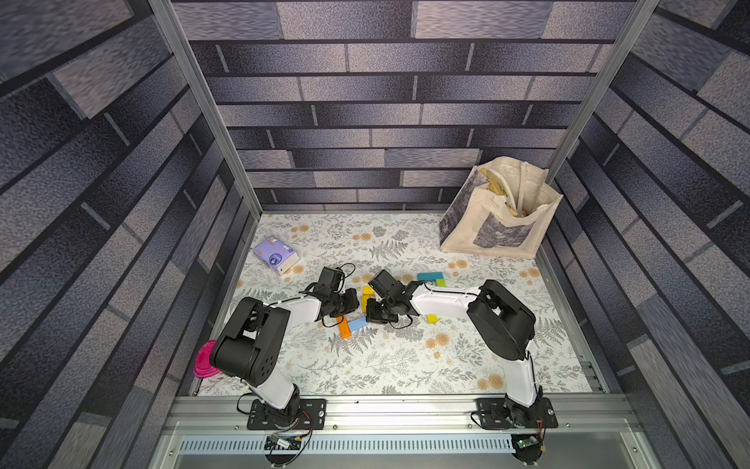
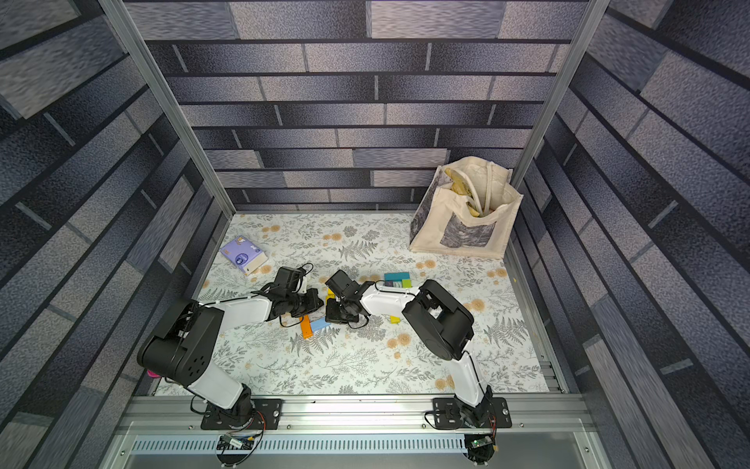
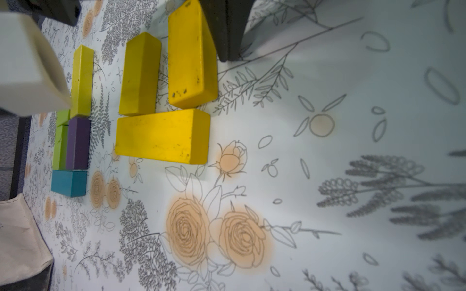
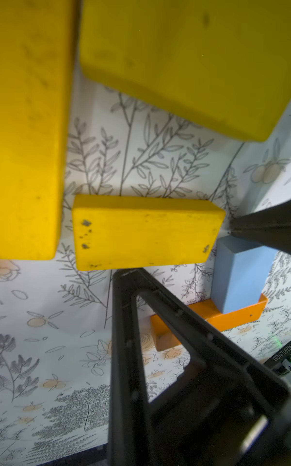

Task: Assemble the letter p with building blocks
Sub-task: Adjust the building block at the center of the board.

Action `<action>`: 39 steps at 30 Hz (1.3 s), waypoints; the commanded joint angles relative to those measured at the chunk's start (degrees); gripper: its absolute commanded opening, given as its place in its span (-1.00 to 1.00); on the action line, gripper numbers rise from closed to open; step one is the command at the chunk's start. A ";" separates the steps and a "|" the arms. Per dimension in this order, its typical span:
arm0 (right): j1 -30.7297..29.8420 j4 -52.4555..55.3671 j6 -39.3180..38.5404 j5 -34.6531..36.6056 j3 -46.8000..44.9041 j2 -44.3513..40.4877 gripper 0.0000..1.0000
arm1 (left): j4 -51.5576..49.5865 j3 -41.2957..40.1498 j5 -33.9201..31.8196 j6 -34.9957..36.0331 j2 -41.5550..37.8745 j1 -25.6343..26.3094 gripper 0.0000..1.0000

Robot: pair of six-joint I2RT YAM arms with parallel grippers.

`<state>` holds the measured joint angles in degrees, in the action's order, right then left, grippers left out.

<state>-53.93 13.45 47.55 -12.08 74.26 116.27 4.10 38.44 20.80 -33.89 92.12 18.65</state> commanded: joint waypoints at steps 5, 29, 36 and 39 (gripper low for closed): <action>-0.56 4.36 -1.72 5.19 -0.52 -3.19 -1.00 | -2.91 -0.06 -0.39 -0.56 1.61 -0.45 -1.00; 2.10 7.21 -5.59 7.69 5.50 2.30 -1.00 | -2.03 2.10 0.44 -1.18 3.86 -0.59 -1.00; 2.31 6.76 -5.41 7.25 5.54 3.30 -1.00 | -2.22 3.39 0.67 -1.53 4.60 -1.14 -1.00; 2.50 6.76 -5.36 7.16 5.63 3.60 -1.00 | -2.67 3.14 0.34 -1.49 4.25 -1.17 -1.00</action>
<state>-51.99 19.40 42.74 -4.73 79.35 118.04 4.99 41.32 22.33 -34.94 95.33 17.89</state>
